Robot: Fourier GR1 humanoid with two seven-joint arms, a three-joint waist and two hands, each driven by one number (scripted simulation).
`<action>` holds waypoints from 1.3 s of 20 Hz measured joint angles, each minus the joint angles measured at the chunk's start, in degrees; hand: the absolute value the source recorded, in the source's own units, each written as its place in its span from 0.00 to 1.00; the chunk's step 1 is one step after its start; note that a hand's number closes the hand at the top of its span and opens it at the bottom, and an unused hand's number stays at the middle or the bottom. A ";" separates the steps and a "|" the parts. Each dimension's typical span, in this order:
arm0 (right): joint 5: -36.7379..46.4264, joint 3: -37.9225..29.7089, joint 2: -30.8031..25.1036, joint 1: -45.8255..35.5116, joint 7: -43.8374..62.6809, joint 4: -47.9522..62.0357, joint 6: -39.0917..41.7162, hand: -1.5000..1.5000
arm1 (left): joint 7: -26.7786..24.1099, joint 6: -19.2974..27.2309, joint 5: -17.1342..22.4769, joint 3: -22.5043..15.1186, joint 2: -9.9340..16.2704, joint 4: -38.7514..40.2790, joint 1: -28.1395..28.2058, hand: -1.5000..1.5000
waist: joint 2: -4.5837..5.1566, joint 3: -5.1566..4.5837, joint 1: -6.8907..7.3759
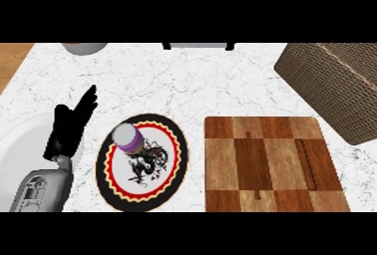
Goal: Pick the cupcake from the cutting board and place it in the basket
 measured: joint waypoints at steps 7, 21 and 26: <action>9.05 2.65 -11.80 1.83 -15.65 17.33 -6.81 1.00 | -0.73 -0.61 0.11 -0.03 0.23 -0.11 0.31 0.50 | 0.21 0.07 0.51; 16.60 4.52 -19.68 -1.49 -46.38 53.88 -24.28 1.00 | -0.36 -0.20 -0.30 -0.34 -0.64 1.50 -1.90 0.50 | 0.24 0.11 0.92; 19.26 5.49 -19.34 -1.95 -52.21 63.02 -29.60 1.00 | -0.33 -0.45 -0.36 -0.54 -0.60 0.72 -1.25 0.50 | 0.21 0.10 0.98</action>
